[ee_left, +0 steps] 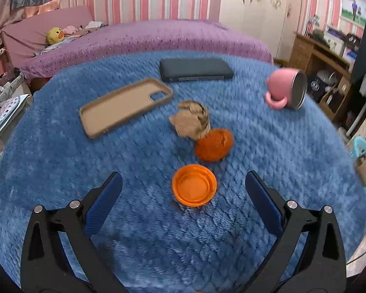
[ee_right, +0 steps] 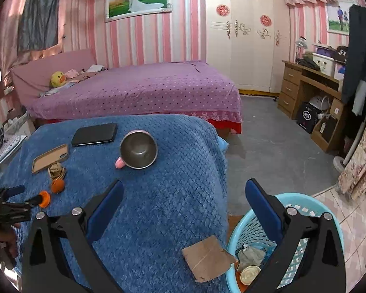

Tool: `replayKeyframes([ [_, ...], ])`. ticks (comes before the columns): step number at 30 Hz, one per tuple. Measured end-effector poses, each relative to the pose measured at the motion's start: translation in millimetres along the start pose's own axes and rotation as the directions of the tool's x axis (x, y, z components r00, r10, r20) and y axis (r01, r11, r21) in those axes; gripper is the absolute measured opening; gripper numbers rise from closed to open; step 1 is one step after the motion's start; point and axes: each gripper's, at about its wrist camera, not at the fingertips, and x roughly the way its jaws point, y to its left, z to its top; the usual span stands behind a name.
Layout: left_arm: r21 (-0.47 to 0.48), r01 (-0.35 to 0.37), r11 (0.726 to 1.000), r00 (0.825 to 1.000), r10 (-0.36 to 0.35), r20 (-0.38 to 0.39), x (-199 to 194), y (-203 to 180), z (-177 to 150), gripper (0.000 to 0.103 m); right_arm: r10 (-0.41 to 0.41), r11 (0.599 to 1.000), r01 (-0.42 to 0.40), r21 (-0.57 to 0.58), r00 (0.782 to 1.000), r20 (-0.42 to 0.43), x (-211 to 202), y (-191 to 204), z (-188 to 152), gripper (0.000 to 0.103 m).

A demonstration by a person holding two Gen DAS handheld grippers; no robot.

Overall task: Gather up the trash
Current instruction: 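Grasp the orange plastic lid with the left gripper, then grasp a cardboard tube with the right gripper while the left holds the lid, then carry lid and tube to the blue wastebasket and open both grippers over it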

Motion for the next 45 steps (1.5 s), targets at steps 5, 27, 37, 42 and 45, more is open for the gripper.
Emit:
replayKeyframes([
  [5,0.021,0.023,1.0,0.998,-0.022,-0.062,18.3,-7.0,-2.7,0.076,0.017,0.999,-0.018,-0.034,1.0,-0.015,-0.2,4.9,-1.3,0.098],
  [27,0.034,0.086,0.996,0.99,-0.089,0.109,-62.7,-2.4,7.5,0.039,-0.02,0.988,-0.027,-0.15,0.953,-0.304,51.6,-15.6,-66.4,0.081],
  [37,0.02,0.127,0.992,0.98,-0.129,0.155,-81.4,-0.2,9.5,0.039,0.078,0.996,-0.082,-0.02,0.981,-0.175,19.7,-14.6,-41.5,0.037],
  [42,0.02,0.15,0.989,0.972,-0.151,0.18,-90.6,-6.6,11.4,0.039,0.125,0.992,-0.126,-0.004,0.99,-0.06,-3.7,9.5,-22.9,0.037],
  [45,0.018,0.161,0.987,0.967,-0.161,0.196,-96.1,-9.8,12.8,0.039,0.134,0.99,-0.135,-0.028,0.99,-0.037,-6.8,25.5,-18.1,0.037],
])
